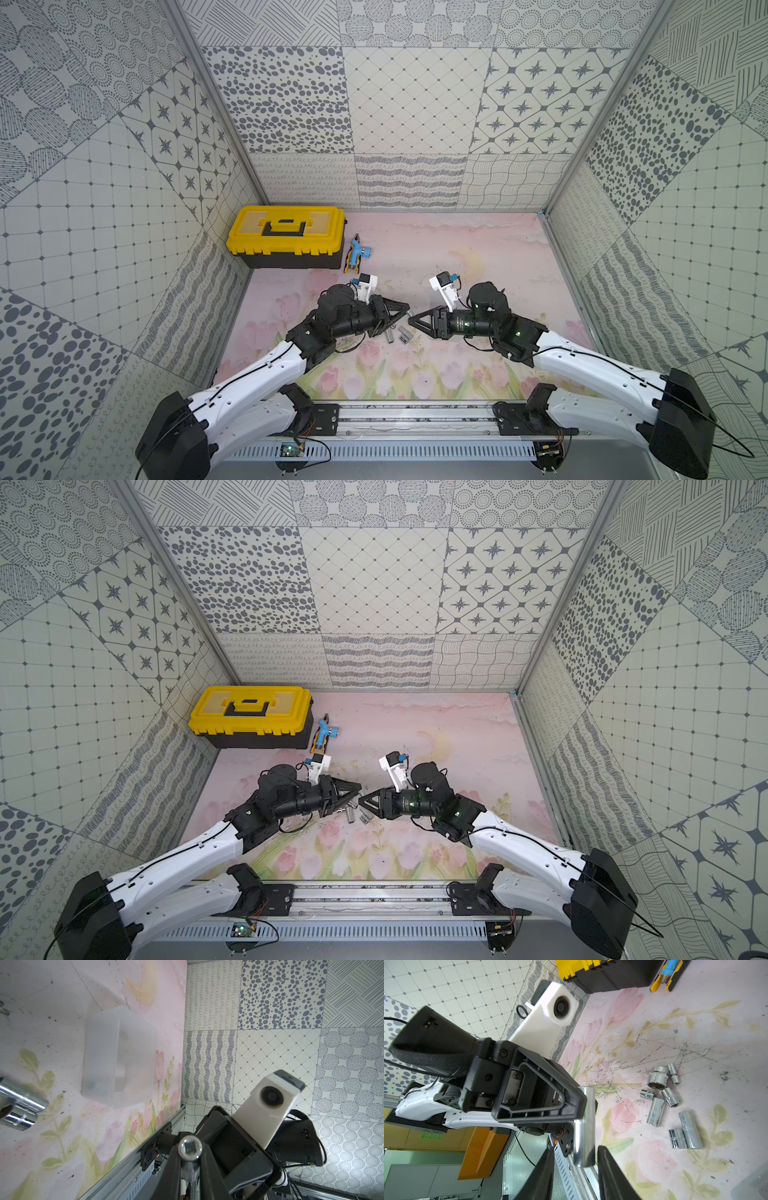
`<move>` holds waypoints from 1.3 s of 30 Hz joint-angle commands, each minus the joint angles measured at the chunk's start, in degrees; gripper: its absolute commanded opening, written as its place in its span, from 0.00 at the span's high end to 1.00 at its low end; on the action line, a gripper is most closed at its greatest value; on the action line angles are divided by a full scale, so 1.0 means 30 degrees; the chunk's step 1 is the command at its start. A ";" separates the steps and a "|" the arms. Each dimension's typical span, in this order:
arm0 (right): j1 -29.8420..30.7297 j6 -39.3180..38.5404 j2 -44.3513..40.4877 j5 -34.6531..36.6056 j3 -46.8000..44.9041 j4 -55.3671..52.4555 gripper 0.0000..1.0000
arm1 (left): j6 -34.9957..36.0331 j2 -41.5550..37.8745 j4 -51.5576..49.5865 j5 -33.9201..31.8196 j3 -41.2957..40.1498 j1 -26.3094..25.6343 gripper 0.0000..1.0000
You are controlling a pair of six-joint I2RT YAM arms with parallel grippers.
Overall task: Put the socket on the desktop into the storage box
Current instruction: Pick up the socket head at the center of the board.
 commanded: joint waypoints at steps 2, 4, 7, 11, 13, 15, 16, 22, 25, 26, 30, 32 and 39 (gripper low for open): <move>-0.0004 -0.0023 0.0318 -0.0079 0.0511 0.0653 0.63 | -0.0532 0.0046 0.2159 0.0554 -0.0115 0.0027 1.00; 0.0019 -0.0120 0.0311 0.0085 0.0566 0.0617 0.72 | -0.0468 0.0033 0.2111 0.0642 -0.0123 0.0031 1.00; 0.0006 -0.0407 0.0210 0.0429 0.0741 0.0193 0.81 | -0.0301 0.0053 0.1777 0.0673 -0.0123 0.0027 1.00; -0.0001 -0.1032 0.0180 0.0691 0.1052 -0.0923 0.98 | 0.0024 0.0272 0.1039 0.0818 -0.0009 0.0027 1.00; 0.0021 -0.1384 0.0139 0.0850 0.1207 -0.1449 1.00 | 0.0449 0.0464 0.0324 0.0973 0.0217 0.0053 1.00; -0.0003 -0.1903 0.0115 0.1289 0.1466 -0.2445 1.00 | 0.1176 0.0583 -0.0922 0.1024 0.0575 0.0081 0.74; 0.0009 -0.2236 0.0159 0.1436 0.1685 -0.3075 1.00 | 0.1498 0.0591 -0.1330 0.0995 0.0685 0.0087 0.66; 0.0091 -0.3145 0.0288 0.1523 0.2068 -0.4447 1.00 | 0.1992 0.1033 -0.1518 0.1216 0.1024 0.0130 0.40; 0.0177 -0.3357 0.0387 0.1431 0.2209 -0.4583 1.00 | 0.1845 0.1699 -0.0875 0.1756 0.1041 0.0126 0.40; 0.0224 -0.3433 0.0442 0.1428 0.2270 -0.4653 1.00 | 0.1842 0.1882 -0.0767 0.1866 0.1111 0.0098 0.41; 0.0577 -0.3676 0.0749 0.1511 0.2505 -0.4788 1.00 | 0.1938 0.2358 -0.0701 0.2113 0.1344 0.0115 0.60; 0.0664 -0.3681 0.0842 0.1645 0.2510 -0.4759 1.00 | 0.2000 0.2590 -0.0742 0.2307 0.1479 0.0142 0.70; 0.0672 -0.3372 0.0426 0.2365 0.2264 -0.4584 1.00 | 0.2111 0.2695 -0.1224 0.2020 0.1481 0.0117 1.00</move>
